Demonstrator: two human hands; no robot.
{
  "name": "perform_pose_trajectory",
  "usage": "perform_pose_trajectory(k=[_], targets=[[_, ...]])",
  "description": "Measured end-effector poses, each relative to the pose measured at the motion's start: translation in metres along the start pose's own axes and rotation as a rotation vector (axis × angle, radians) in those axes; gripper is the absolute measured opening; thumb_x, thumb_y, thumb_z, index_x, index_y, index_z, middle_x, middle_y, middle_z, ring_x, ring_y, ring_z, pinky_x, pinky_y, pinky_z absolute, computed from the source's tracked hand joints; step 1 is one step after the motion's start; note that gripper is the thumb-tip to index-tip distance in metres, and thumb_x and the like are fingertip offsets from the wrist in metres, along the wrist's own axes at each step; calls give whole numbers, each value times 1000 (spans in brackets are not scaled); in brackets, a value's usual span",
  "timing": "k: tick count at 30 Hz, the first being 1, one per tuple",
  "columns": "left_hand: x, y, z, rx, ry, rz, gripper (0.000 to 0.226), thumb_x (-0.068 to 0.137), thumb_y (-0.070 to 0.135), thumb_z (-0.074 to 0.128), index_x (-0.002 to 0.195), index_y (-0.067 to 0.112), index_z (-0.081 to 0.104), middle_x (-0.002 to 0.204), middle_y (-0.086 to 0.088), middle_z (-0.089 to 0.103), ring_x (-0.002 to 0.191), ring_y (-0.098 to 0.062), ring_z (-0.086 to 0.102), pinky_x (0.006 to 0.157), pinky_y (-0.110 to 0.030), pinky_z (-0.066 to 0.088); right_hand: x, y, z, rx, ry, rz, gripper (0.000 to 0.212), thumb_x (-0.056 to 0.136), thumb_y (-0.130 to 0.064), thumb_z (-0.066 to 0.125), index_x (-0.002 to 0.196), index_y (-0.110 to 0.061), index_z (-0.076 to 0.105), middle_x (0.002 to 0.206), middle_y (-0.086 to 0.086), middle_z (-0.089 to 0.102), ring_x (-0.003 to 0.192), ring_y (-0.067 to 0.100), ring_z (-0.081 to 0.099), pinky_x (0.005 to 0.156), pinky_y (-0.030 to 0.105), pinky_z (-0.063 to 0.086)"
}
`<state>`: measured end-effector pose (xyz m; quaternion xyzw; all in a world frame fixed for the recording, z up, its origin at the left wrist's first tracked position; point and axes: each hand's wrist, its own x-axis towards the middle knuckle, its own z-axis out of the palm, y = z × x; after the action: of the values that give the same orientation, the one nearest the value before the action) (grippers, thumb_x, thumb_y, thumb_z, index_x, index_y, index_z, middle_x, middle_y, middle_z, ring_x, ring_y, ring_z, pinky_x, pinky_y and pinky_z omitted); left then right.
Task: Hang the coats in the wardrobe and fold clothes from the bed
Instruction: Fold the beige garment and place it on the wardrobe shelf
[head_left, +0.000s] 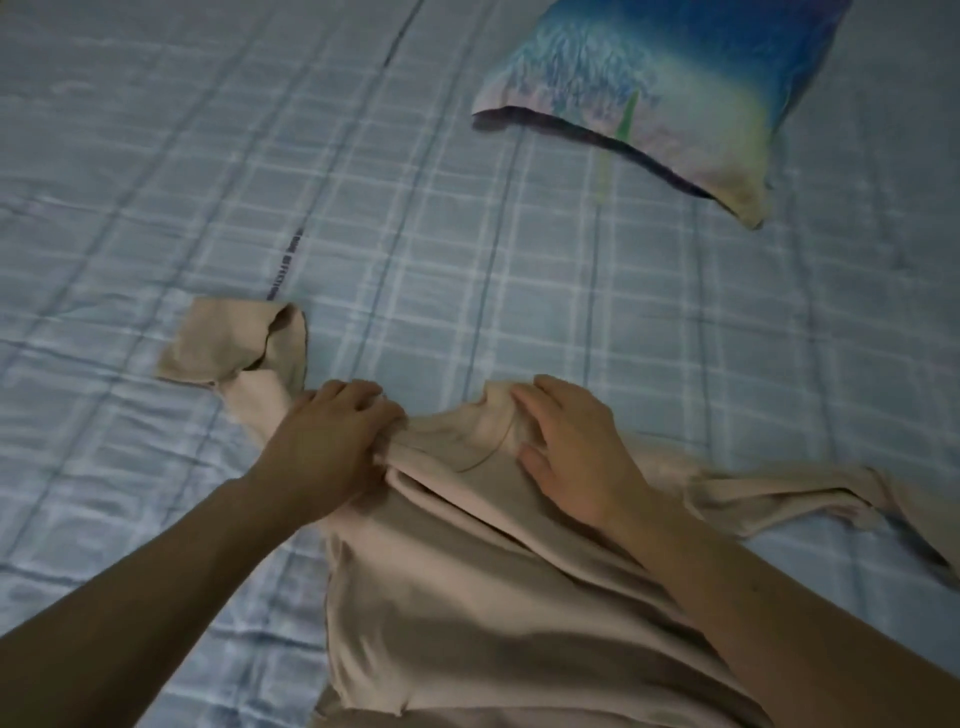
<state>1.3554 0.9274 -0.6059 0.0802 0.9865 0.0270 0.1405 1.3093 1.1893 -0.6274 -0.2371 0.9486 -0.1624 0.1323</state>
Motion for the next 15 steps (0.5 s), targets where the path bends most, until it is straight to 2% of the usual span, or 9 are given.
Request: perform_pose_trajectory(k=[2,5,8,10,12,15], targets=[[-4,-3,0,-62,21,-1,46,75,34,72,120,29,63,123,1,57,103,-23,53,86,-37,40,5,-7,5,4,12,41,63,90,-27,59,147,-24,33,143,6,42,126,27,41,106,38,33],[-14,-3,0,-120,54,31,46,73,38,74,117,31,60,112,7,56,97,-18,50,83,-37,41,6,-14,11,33,27,130,65,92,-26,58,149,-20,27,135,7,44,120,26,43,101,38,39],[-24,-4,-2,-207,91,70,44,75,45,73,114,33,56,108,12,52,94,-13,51,84,-36,43,3,-17,9,137,77,177,50,94,-24,56,141,-15,40,125,6,50,115,25,48,97,36,42],[-26,-4,-6,-276,150,53,34,77,30,77,108,25,62,100,7,57,85,-17,58,77,-40,48,-2,-18,5,189,127,161,33,94,-22,57,126,-16,54,113,3,56,105,22,53,90,35,43],[-27,-4,-9,-345,198,16,29,74,15,79,100,18,65,88,1,60,73,-20,60,67,-42,50,-8,-19,1,259,180,147,23,92,-20,61,114,-17,60,104,-1,58,97,17,55,85,33,44],[-33,-2,-11,-433,266,-34,27,75,6,75,98,15,63,80,1,62,67,-17,59,61,-31,48,-21,-20,-10,344,263,101,13,88,-21,67,99,-22,60,92,-8,57,82,7,52,75,19,41]])
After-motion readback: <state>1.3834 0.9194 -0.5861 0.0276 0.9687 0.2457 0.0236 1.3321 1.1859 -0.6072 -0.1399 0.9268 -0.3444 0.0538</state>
